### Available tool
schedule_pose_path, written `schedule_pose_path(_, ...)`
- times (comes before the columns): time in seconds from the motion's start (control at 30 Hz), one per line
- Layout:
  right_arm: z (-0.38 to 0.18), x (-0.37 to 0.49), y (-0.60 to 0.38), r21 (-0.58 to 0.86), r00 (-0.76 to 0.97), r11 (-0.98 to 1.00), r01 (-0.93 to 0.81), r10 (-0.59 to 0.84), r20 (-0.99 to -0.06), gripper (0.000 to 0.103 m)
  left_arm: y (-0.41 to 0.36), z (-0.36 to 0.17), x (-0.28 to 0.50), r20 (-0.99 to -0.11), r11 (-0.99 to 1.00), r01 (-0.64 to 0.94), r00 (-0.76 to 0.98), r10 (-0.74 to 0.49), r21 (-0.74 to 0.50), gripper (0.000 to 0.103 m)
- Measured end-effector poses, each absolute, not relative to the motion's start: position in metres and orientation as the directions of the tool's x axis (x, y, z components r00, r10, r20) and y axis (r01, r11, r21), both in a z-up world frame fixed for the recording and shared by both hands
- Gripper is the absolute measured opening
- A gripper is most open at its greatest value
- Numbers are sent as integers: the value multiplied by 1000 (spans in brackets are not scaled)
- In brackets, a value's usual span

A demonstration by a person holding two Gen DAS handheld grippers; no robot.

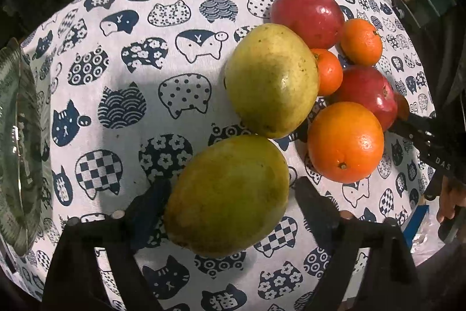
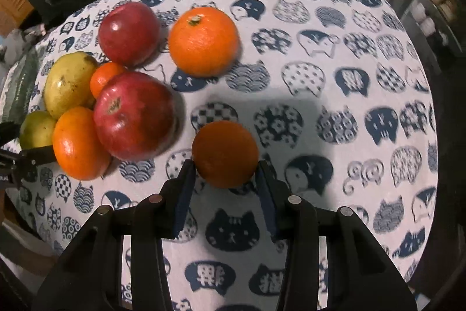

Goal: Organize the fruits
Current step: 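Move both tools down toward the fruit cluster, then grasp the yellow-green mango with the left tool while the right tool grasps an orange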

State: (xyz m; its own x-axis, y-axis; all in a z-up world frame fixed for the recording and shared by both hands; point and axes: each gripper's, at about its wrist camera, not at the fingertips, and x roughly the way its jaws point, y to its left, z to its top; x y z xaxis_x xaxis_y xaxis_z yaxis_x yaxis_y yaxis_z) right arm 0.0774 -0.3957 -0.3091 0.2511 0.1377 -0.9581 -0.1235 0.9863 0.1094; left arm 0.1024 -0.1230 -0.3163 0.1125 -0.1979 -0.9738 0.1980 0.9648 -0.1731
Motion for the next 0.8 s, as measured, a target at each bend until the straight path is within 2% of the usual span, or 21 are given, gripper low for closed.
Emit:
schedule_pose_path(0.07,-309,74,-397,110,242,988,-113,135,-961,41,-125,-317,102,-973,964,201,115,-201,-176,86)
schedule_pose_path(0.2,-310,72,-399,119,254,988,-100,141,-957,43,-126,-317,101,-973,962,210,114,-203,-176,77)
schedule_pose_path(0.27,-312,73,-399,125,255,988,-94,145,-956,53,-134,-319,103,-975,963,214,117,-190,-162,74)
schedule_pose_path(0.33,-313,73,-401,123,262,988,-93,143,-954,54,-137,-319,104,-975,964,216,122,-186,-156,71)
schedule_pose_path(0.7,-315,92,-383,109,286,981,-158,151,-946,54,-134,-317,100,-974,963,229,136,-179,-145,72)
schedule_pose_path(0.8,-320,96,-372,79,281,982,-171,126,-951,45,-137,-318,100,-974,962,232,140,-177,-141,72)
